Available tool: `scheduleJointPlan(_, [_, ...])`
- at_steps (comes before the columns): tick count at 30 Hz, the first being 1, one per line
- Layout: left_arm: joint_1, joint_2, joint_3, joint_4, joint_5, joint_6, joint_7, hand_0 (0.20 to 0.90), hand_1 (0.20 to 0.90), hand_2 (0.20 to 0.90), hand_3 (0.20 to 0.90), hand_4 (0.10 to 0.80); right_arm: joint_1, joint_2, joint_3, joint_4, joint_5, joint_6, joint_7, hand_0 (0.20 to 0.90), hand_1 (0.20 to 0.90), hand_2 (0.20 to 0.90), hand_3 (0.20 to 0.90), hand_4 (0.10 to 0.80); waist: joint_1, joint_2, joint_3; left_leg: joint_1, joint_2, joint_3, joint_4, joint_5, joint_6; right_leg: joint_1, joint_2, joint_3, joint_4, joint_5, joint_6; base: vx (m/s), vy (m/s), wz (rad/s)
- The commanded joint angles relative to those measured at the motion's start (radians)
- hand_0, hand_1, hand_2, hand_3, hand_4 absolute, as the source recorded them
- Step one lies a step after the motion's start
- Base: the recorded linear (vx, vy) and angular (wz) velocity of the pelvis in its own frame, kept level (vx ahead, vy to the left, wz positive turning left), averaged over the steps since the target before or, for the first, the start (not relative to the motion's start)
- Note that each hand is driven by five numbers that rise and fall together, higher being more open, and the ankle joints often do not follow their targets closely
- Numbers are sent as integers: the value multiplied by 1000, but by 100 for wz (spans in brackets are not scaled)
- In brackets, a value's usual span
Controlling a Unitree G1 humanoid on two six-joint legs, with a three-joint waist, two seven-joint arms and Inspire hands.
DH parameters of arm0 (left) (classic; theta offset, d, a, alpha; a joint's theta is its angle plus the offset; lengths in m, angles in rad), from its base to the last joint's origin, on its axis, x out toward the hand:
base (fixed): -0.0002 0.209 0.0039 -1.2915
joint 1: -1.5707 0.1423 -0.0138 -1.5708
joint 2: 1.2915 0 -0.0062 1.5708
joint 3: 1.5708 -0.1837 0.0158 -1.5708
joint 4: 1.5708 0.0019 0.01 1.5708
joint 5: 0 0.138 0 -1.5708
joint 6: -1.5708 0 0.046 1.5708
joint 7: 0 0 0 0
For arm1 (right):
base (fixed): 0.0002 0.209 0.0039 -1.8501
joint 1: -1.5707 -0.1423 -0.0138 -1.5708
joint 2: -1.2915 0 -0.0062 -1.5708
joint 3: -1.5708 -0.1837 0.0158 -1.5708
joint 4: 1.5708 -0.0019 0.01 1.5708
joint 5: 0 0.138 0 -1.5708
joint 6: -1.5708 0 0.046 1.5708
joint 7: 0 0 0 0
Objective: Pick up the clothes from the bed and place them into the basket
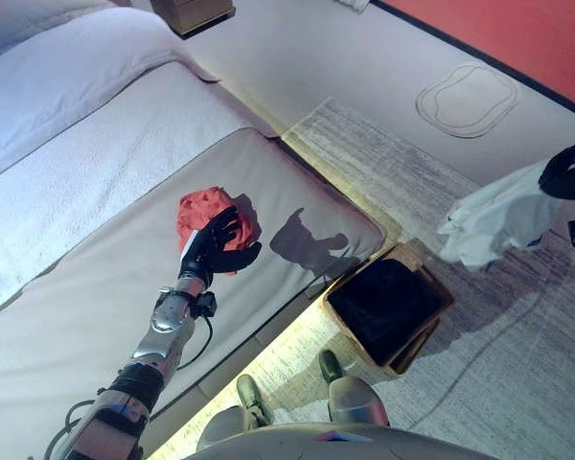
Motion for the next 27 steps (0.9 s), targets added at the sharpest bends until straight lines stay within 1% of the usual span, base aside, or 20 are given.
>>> scheduleJointPlan(1, [-25,-10,-3,7,13,-67,-12,900,900,900,900,800,-33,-2,-21,-2,118,-86,-24,300,300,300,200,100,28,-21,-194,17,24,-21,99,-206,-9,-105,41,20,69,-7,4,-1,-20,-15])
scheduleJointPlan(2, [-32,-13,-6,7,11,-61,-13,900,900,900,900,800,-26,26,-30,5,115,-86,-21,300,300,300,200,100,27,-19,-192,16,25,-20,102,-207,-9,-107,41,22,71,-6,4,-9,-22,-13])
scheduleJointPlan(6, [-58,-24,-34,15,22,-50,-6,900,900,900,900,800,-23,87,-26,48,117,-88,-9,300,300,300,200,100,24,-13,-184,14,24,-20,105,-210,-7,-115,42,24,77,-5,5,-4,-5,-2])
scheduleJointPlan(14, [-58,-21,-45,42,22,-51,-10,900,900,900,900,800,-1,133,-5,120,89,-106,13,300,300,300,200,100,28,-7,-180,15,23,-24,118,-215,-7,-122,42,21,87,-7,2,0,0,0])
scheduleJointPlan(21, [-61,-27,-38,59,31,-72,10,900,900,900,900,800,35,177,-11,164,50,-87,-6,300,300,300,200,100,33,-5,-174,15,19,-34,113,-212,-6,-127,44,17,90,-5,3,-1,0,0])
scheduleJointPlan(22, [-61,-27,-39,63,32,-76,11,900,900,900,900,800,39,183,-10,170,39,-79,-9,900,900,900,900,800,34,-6,-172,15,20,-34,114,-213,-6,-129,43,16,92,-5,4,-10,1,4])
scheduleJointPlan(27, [-66,-26,-40,66,34,-76,13,900,900,900,900,800,34,205,24,202,-1,-51,3,900,900,900,900,800,43,-7,-165,13,20,-37,113,-210,-5,-129,42,13,92,-5,3,-5,-2,3])
